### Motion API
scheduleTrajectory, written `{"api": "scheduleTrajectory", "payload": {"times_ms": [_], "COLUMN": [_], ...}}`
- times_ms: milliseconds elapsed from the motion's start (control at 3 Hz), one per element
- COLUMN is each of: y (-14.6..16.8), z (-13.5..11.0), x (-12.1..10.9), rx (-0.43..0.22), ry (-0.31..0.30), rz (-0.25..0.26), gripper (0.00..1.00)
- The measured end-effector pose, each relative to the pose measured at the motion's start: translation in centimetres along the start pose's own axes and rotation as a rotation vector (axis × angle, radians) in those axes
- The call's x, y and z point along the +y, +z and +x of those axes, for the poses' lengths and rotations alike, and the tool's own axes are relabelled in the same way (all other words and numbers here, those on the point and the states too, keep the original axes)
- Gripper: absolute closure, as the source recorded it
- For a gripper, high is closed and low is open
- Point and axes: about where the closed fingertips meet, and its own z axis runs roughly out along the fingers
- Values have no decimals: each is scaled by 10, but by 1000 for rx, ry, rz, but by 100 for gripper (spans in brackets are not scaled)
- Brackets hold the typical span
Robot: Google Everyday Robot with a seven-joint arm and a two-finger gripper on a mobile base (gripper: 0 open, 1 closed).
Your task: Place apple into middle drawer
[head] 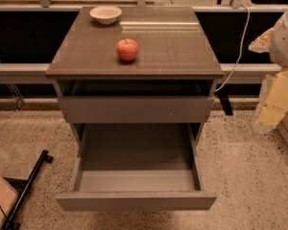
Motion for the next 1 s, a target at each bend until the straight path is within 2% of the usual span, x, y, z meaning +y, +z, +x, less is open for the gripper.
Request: {"api": "scheduleTrajectory", "payload": {"times_ms": [333,667,1000], "y": [0,2,5], "z": [0,-41,-103], "x": [0,-31,-72], "rx": [-1,-188,-380], "ry": [0,36,43], "rz": [0,28,50], "gripper": [0,0,0]}}
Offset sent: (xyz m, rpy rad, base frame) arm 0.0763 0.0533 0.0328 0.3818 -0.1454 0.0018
